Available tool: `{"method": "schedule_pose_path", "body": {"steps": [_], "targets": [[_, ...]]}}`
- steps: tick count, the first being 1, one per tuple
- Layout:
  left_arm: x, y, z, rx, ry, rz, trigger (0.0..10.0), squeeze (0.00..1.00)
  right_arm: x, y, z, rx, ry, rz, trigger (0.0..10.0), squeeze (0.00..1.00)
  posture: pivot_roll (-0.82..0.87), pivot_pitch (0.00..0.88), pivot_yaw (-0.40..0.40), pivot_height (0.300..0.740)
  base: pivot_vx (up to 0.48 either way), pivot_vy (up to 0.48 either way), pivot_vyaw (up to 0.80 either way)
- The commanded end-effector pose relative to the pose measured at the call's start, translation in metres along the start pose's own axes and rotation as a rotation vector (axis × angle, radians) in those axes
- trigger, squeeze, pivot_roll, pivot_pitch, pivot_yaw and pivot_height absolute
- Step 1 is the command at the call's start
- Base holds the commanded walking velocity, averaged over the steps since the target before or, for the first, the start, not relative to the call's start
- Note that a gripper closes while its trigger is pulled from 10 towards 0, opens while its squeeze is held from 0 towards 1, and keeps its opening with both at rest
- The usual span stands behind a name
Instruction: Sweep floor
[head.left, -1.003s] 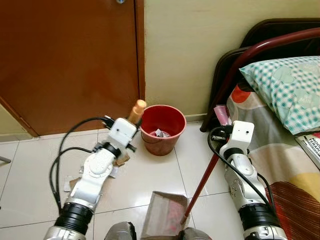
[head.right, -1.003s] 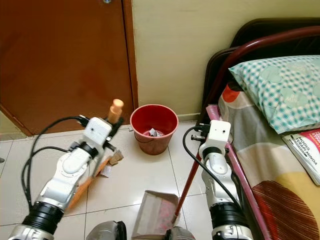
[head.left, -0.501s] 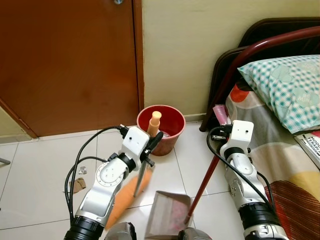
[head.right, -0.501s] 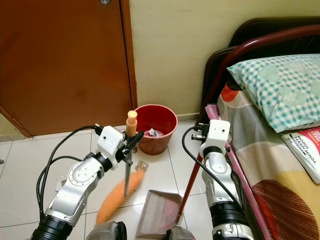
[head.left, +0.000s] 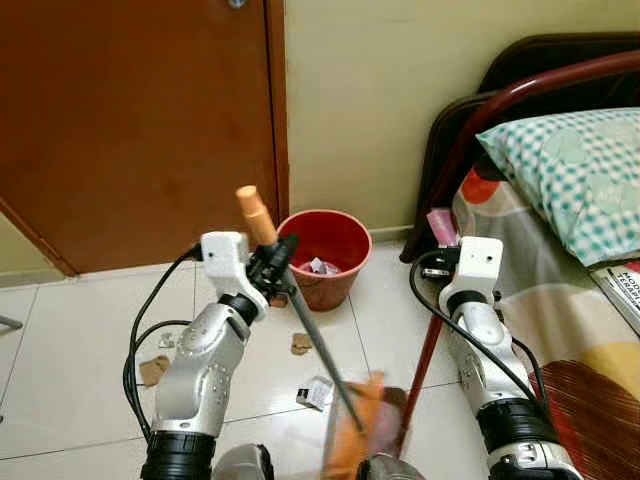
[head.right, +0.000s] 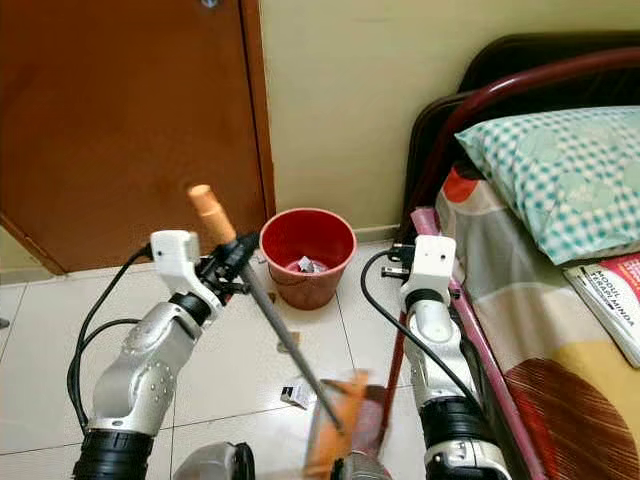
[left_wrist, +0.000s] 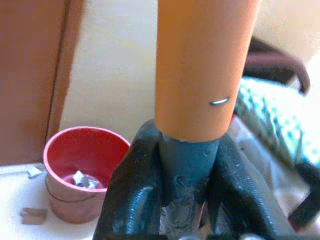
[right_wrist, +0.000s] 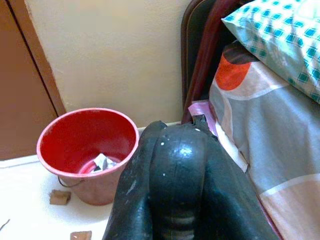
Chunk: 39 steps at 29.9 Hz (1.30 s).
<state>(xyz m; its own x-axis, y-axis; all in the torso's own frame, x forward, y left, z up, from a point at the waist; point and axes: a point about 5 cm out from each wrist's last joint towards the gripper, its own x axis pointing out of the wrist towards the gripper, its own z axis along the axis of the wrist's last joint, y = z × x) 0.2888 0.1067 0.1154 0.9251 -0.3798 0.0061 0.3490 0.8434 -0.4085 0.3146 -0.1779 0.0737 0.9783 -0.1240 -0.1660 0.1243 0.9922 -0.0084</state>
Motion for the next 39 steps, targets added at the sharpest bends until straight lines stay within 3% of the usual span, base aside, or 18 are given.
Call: {"method": "schedule_pose_path", "body": {"steps": [1,2,5,6,8,12,17,22,23,27,30,35,39], "targets": [[0.004,-0.003,0.008,-0.059,-0.048,0.003,10.0,0.0,0.002,0.004,0.005,0.018,-0.015,0.009,10.0,0.0,0.04,0.112,-0.036,0.74,0.0,0.0,0.0],[0.005,0.005,0.015,-0.079,-0.067,0.041,10.0,0.0,0.003,0.003,0.005,0.018,-0.012,0.011,10.0,0.0,0.04,0.111,-0.038,0.74,0.0,0.0,0.0],[0.006,0.025,0.035,-0.023,-0.125,0.114,10.0,0.0,0.007,0.006,0.011,0.046,-0.018,0.027,10.0,0.0,0.04,0.099,-0.037,0.74,0.0,0.0,0.0],[0.006,0.025,0.035,-0.023,-0.125,0.114,10.0,0.0,0.007,0.006,0.011,0.046,-0.018,0.027,10.0,0.0,0.04,0.099,-0.037,0.74,0.0,0.0,0.0],[0.005,0.034,0.056,0.065,-0.168,0.145,10.0,0.0,0.009,0.01,0.018,0.02,-0.034,0.037,10.0,0.0,0.04,0.087,-0.033,0.74,0.0,0.0,0.0],[0.005,0.033,0.082,0.168,-0.232,0.129,10.0,0.0,0.008,0.009,0.015,0.004,-0.017,0.031,10.0,0.0,0.04,0.087,-0.045,0.74,0.0,0.0,0.0],[0.005,0.023,0.117,0.193,-0.341,0.115,10.0,0.0,0.0,0.009,0.0,-0.024,0.034,0.055,10.0,0.0,0.05,0.081,-0.057,0.74,0.0,0.0,0.0],[0.007,0.018,0.129,0.218,-0.373,0.1,10.0,0.0,-0.001,0.01,0.001,-0.026,0.033,0.059,10.0,0.0,0.04,0.081,-0.054,0.74,0.0,0.0,0.0],[0.004,0.022,0.13,0.268,-0.358,0.107,10.0,0.0,0.001,0.009,0.002,-0.025,0.035,0.053,10.0,0.0,0.04,0.083,-0.038,0.74,0.0,0.0,0.0],[-0.005,0.037,0.12,0.283,-0.306,0.165,10.0,0.0,-0.001,0.006,0.001,-0.016,0.034,0.036,10.0,0.0,0.04,0.088,-0.028,0.74,0.0,0.0,0.0],[-0.025,0.058,0.085,0.425,-0.166,0.203,10.0,0.0,-0.006,0.001,-0.005,-0.005,0.031,0.018,10.0,0.0,0.06,0.099,-0.026,0.74,0.0,0.0,0.0],[-0.041,0.074,0.062,0.468,-0.086,0.263,10.0,0.0,-0.006,0.006,-0.005,-0.008,0.021,0.024,10.0,0.0,0.07,0.11,-0.035,0.74,0.0,0.0,0.0],[-0.047,0.078,0.041,0.48,-0.015,0.264,10.0,0.0,-0.004,0.01,-0.005,-0.013,0.025,0.039,10.0,0.0,0.07,0.111,-0.041,0.74,0.0,0.0,0.0]]}}
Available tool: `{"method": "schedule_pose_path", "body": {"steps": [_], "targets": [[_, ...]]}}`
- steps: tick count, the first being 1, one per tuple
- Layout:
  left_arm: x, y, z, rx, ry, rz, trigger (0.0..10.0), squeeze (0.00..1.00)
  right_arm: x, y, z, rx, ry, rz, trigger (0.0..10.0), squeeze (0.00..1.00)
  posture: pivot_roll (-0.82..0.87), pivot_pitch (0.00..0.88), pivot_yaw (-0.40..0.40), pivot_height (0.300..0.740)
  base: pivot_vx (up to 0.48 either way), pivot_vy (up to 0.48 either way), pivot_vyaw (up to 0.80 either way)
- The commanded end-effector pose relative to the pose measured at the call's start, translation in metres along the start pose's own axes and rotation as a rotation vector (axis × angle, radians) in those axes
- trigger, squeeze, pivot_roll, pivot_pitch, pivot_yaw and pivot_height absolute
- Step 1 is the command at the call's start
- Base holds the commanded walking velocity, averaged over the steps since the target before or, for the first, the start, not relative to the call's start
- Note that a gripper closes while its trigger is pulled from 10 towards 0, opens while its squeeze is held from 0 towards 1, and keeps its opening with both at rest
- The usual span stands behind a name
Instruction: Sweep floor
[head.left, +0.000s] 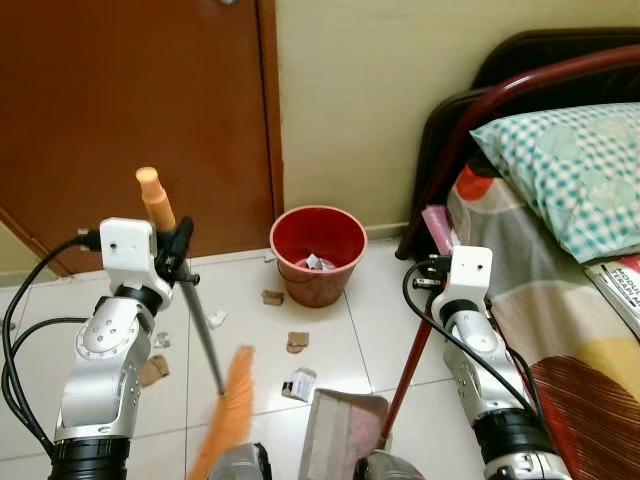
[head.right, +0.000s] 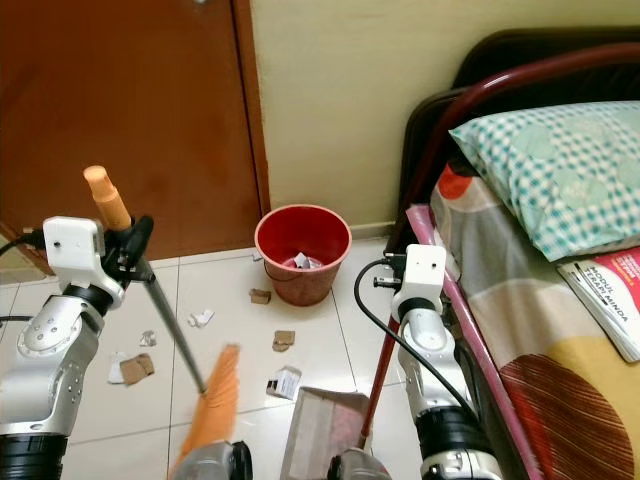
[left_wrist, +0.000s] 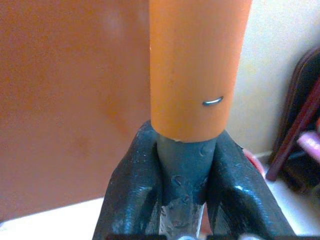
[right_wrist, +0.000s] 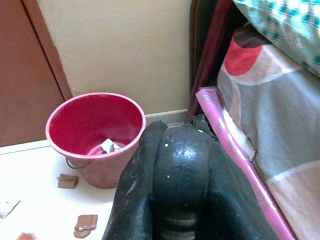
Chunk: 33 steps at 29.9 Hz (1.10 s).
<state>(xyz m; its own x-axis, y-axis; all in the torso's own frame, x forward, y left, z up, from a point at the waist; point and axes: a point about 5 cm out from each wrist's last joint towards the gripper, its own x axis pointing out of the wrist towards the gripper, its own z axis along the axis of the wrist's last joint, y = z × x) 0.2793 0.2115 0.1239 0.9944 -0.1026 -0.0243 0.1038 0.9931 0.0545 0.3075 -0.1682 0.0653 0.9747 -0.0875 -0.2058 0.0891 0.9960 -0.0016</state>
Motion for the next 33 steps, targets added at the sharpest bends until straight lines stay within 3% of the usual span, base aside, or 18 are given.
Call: {"method": "schedule_pose_path", "body": {"steps": [1,4,11,18,20,29,33], "targets": [[-0.002,-0.009,-0.01,0.006,0.024,-0.036,10.0,0.0,0.003,0.001,0.004,-0.013,-0.015,0.002,10.0,0.0,0.07,0.109,-0.039,0.74,0.0,0.0,0.0],[-0.002,-0.014,-0.015,-0.006,0.037,-0.055,10.0,0.0,0.003,0.001,0.004,-0.011,-0.016,0.001,10.0,0.0,0.07,0.109,-0.039,0.74,0.0,0.0,0.0],[0.007,-0.065,-0.03,-0.049,0.084,-0.3,10.0,0.0,0.007,-0.005,0.012,-0.024,-0.074,-0.066,10.0,0.0,0.07,0.094,-0.038,0.74,0.0,0.0,0.0],[0.007,-0.093,-0.03,-0.088,0.076,-0.411,10.0,0.0,0.009,-0.008,0.019,-0.023,-0.121,-0.088,10.0,0.0,0.05,0.095,-0.038,0.74,0.0,0.0,0.0],[0.007,-0.103,-0.025,-0.153,0.061,-0.438,10.0,0.0,0.01,-0.006,0.02,-0.015,-0.129,-0.084,10.0,0.0,0.05,0.096,-0.041,0.74,0.0,0.0,0.0],[0.011,-0.122,-0.004,-0.337,0.013,-0.47,10.0,0.0,0.011,0.007,0.019,0.01,-0.122,-0.034,10.0,0.0,0.06,0.097,-0.043,0.74,0.0,0.0,0.0],[0.017,-0.122,0.007,-0.414,-0.019,-0.444,10.0,0.0,0.011,0.011,0.017,0.013,-0.112,-0.015,10.0,0.0,0.05,0.095,-0.042,0.74,0.0,0.0,0.0]]}}
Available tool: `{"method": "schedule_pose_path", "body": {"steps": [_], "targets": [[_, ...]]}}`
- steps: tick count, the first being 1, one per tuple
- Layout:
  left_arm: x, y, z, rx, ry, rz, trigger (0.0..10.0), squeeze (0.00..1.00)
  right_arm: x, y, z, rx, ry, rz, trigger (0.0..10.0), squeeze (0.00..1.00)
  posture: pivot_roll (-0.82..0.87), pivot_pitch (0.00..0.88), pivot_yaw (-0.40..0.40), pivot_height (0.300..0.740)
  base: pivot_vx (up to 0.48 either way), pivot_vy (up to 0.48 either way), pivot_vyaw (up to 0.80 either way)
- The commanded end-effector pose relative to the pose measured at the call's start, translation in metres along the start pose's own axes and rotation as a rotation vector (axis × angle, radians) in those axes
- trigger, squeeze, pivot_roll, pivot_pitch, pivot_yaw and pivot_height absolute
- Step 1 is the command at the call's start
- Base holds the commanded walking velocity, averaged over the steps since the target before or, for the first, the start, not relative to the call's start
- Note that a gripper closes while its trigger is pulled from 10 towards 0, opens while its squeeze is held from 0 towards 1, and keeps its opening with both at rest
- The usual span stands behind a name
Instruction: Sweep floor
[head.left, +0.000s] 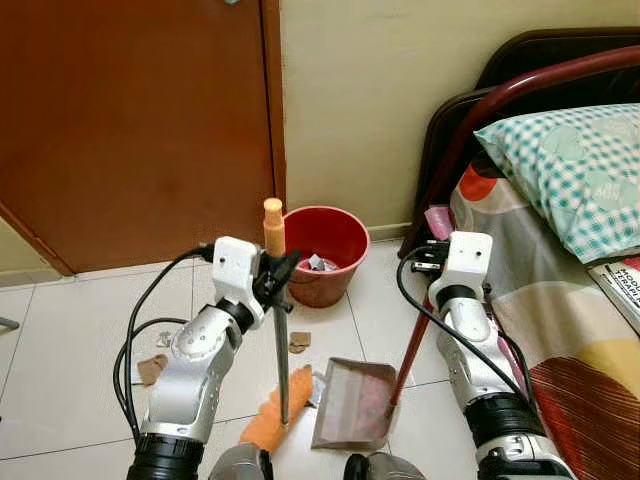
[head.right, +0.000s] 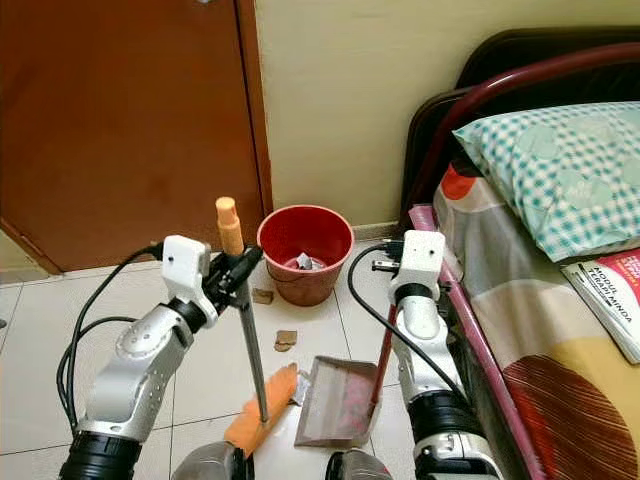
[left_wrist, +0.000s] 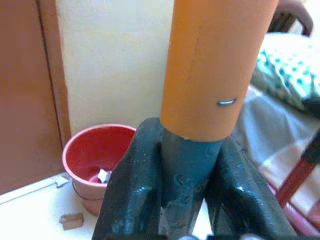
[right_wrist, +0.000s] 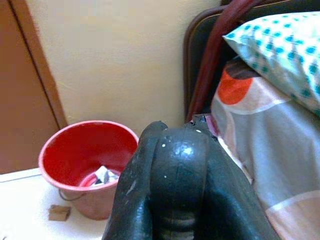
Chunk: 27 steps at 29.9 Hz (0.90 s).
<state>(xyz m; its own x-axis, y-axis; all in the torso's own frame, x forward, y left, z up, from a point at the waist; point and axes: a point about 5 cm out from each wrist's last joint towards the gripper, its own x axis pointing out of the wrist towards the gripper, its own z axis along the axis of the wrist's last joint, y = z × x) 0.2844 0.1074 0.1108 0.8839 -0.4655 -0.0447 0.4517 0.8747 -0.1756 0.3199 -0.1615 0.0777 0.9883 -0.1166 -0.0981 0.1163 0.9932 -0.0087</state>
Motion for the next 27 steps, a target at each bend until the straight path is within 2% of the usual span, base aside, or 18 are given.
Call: {"method": "schedule_pose_path", "body": {"steps": [1,3,5,9,13,14,15,16,18,21,23,27], "targets": [[0.009,-0.018,0.015,-0.225,-0.114,-0.061,10.0,0.0,0.002,0.004,0.001,0.02,0.001,0.019,10.0,0.0,0.05,0.095,-0.042,0.74,0.0,0.0,0.0],[0.01,-0.017,0.018,-0.249,-0.126,-0.052,10.0,0.0,0.002,0.005,0.0,0.021,0.007,0.026,10.0,0.0,0.05,0.096,-0.041,0.74,0.0,0.0,0.0],[0.014,-0.013,0.028,-0.327,-0.166,-0.028,10.0,0.0,0.002,0.006,-0.002,0.019,0.017,0.03,10.0,0.0,0.05,0.098,-0.042,0.74,0.0,0.0,0.0],[0.016,-0.01,0.035,-0.376,-0.187,-0.012,10.0,0.0,0.002,0.006,-0.003,0.02,0.022,0.034,10.0,0.0,0.05,0.098,-0.041,0.74,0.0,0.0,0.0],[0.016,-0.005,0.039,-0.315,-0.199,0.017,10.0,0.0,0.002,0.006,-0.003,0.019,0.024,0.035,10.0,0.0,0.05,0.097,-0.041,0.74,0.0,0.0,0.0],[0.014,0.005,0.042,-0.246,-0.209,0.067,10.0,0.0,0.002,0.005,-0.002,0.016,0.021,0.032,10.0,0.0,0.05,0.097,-0.041,0.74,0.0,0.0,0.0],[0.014,0.005,0.042,-0.246,-0.209,0.067,10.0,0.0,0.002,0.005,-0.002,0.016,0.021,0.032,10.0,0.0,0.05,0.097,-0.041,0.74,0.0,0.0,0.0],[0.01,0.014,0.045,-0.196,-0.221,0.116,10.0,0.0,0.002,0.002,-0.002,0.013,0.019,0.027,10.0,0.0,0.05,0.096,-0.04,0.74,0.0,0.0,0.0],[0.009,0.019,0.047,-0.175,-0.225,0.137,10.0,0.0,0.001,0.0,-0.003,0.011,0.017,0.025,10.0,0.0,0.05,0.096,-0.04,0.74,0.0,0.0,0.0],[-0.003,0.042,0.057,-0.081,-0.253,0.229,10.0,0.0,-0.001,-0.011,-0.005,-0.001,0.016,0.005,10.0,0.0,0.05,0.099,-0.039,0.74,0.0,0.0,0.0],[-0.012,0.055,0.068,-0.055,-0.283,0.286,10.0,0.0,-0.004,-0.02,-0.006,-0.01,0.019,-0.012,10.0,0.0,0.05,0.099,-0.04,0.74,0.0,0.0,0.0],[-0.019,0.062,0.079,-0.05,-0.325,0.334,10.0,0.0,-0.006,-0.024,-0.009,-0.012,0.027,-0.024,10.0,0.0,0.05,0.098,-0.041,0.74,0.0,0.0,0.0]]}}
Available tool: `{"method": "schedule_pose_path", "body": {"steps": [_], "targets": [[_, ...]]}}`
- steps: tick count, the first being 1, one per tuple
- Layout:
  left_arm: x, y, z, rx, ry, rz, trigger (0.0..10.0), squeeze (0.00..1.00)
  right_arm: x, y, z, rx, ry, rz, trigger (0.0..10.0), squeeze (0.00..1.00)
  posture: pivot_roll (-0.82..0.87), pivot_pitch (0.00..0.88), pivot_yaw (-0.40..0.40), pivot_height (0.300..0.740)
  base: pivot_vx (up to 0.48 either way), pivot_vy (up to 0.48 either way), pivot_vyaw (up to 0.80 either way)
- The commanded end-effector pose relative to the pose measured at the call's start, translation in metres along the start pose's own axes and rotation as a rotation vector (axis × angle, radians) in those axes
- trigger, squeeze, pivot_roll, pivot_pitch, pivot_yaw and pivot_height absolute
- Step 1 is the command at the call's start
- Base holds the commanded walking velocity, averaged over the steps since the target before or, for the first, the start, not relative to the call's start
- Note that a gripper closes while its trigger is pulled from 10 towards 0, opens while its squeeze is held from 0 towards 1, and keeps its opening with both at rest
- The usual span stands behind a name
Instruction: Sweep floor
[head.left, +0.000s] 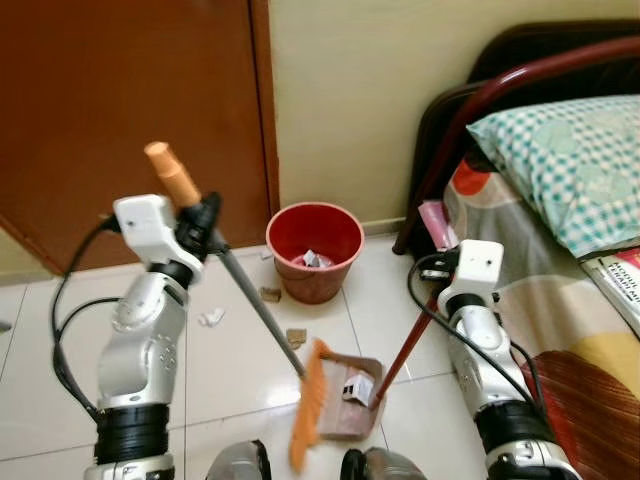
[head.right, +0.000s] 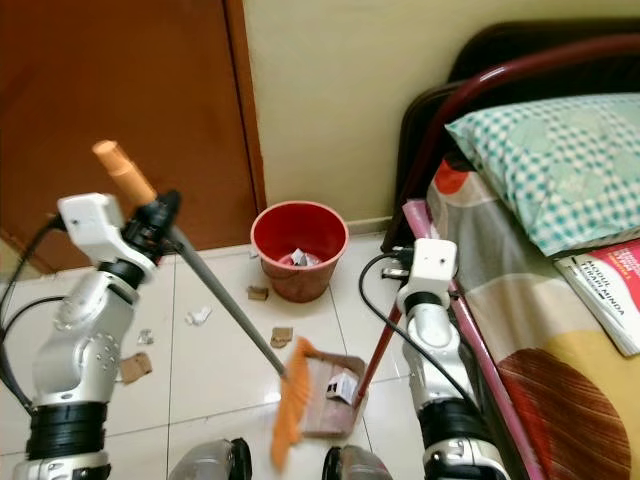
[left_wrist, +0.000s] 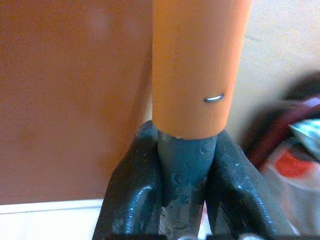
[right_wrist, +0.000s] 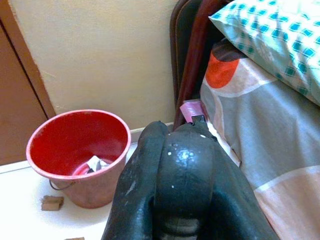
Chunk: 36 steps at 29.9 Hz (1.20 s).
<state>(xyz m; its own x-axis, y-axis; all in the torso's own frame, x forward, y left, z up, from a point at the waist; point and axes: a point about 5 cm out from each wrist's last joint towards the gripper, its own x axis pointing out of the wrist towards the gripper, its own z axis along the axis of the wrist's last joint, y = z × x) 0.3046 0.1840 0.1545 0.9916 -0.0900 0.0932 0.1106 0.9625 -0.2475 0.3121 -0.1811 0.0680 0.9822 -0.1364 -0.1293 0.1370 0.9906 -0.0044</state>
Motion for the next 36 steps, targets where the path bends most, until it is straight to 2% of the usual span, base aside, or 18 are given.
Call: {"method": "schedule_pose_path", "body": {"steps": [1,4,8,9,12,14,16,18,21,22,24,26,30,33,36], "targets": [[0.003,-0.009,0.022,-0.008,-0.107,-0.025,10.0,0.0,-0.001,-0.004,0.001,-0.019,-0.005,-0.004,10.0,0.0,0.05,0.098,-0.041,0.74,0.0,0.0,0.0],[0.002,-0.014,0.028,0.0,-0.13,-0.034,10.0,0.0,-0.002,-0.005,0.0,-0.019,-0.002,-0.006,10.0,0.0,0.05,0.098,-0.041,0.74,0.0,0.0,0.0],[-0.002,-0.015,0.025,0.065,-0.121,-0.041,10.0,0.0,-0.003,-0.006,0.003,-0.007,-0.027,-0.003,10.0,0.0,0.05,0.092,-0.042,0.74,0.0,0.0,0.0],[-0.007,-0.007,0.014,0.094,-0.079,-0.014,10.0,0.0,-0.005,-0.005,0.008,0.018,-0.062,0.014,10.0,0.0,0.05,0.086,-0.043,0.74,0.0,0.0,0.0],[-0.015,0.0,0.0,0.154,-0.031,-0.001,10.0,0.0,-0.007,-0.004,0.011,0.033,-0.086,0.024,10.0,0.0,0.05,0.076,-0.04,0.74,0.0,0.0,0.0],[-0.029,0.01,-0.02,0.249,0.044,0.018,10.0,0.0,-0.011,-0.005,0.016,0.044,-0.115,0.033,10.0,0.0,0.05,0.063,-0.041,0.74,0.0,0.0,0.0],[-0.042,0.02,-0.039,0.31,0.115,0.048,10.0,0.0,-0.016,-0.006,0.016,0.048,-0.126,0.035,10.0,0.0,0.04,0.055,-0.038,0.74,0.0,0.0,0.0],[-0.056,0.031,-0.059,0.336,0.181,0.103,10.0,0.0,-0.023,-0.01,0.006,0.056,-0.102,0.023,10.0,0.0,0.05,0.035,-0.039,0.74,0.0,0.0,0.0],[-0.067,0.04,-0.075,0.353,0.236,0.146,10.0,0.0,-0.028,-0.011,-0.004,0.062,-0.072,0.026,10.0,0.0,0.05,0.018,-0.036,0.74,0.0,0.0,0.0],[-0.067,0.04,-0.077,0.352,0.241,0.144,10.0,0.0,-0.028,-0.009,-0.003,0.051,-0.079,0.034,10.0,0.0,0.04,0.009,-0.031,0.74,0.0,0.0,0.0],[-0.064,0.038,-0.081,0.342,0.25,0.135,10.0,0.0,-0.025,-0.004,0.01,-0.061,-0.151,0.068,10.0,0.0,0.04,0.014,-0.048,0.74,0.0,0.0,0.0],[-0.06,0.034,-0.081,0.334,0.239,0.119,10.0,0.0,-0.023,0.0,0.019,-0.084,-0.195,0.092,10.0,0.0,0.05,0.011,-0.048,0.74,0.0,0.0,0.0],[-0.051,0.026,-0.082,0.339,0.214,0.104,10.0,0.0,-0.01,0.007,0.038,-0.002,-0.217,0.091,10.0,0.0,0.03,0.0,-0.032,0.74,0.0,0.0,0.0],[-0.049,0.022,-0.085,0.35,0.22,0.078,10.0,0.0,-0.005,0.011,0.046,-0.006,-0.228,0.109,10.0,0.0,0.03,0.0,-0.032,0.74,0.0,0.0,0.0],[-0.047,0.022,-0.089,0.368,0.229,0.066,10.0,0.0,0.004,0.013,0.06,0.03,-0.236,0.104,10.0,0.0,0.03,0.0,-0.03,0.74,0.0,0.0,0.0]]}}
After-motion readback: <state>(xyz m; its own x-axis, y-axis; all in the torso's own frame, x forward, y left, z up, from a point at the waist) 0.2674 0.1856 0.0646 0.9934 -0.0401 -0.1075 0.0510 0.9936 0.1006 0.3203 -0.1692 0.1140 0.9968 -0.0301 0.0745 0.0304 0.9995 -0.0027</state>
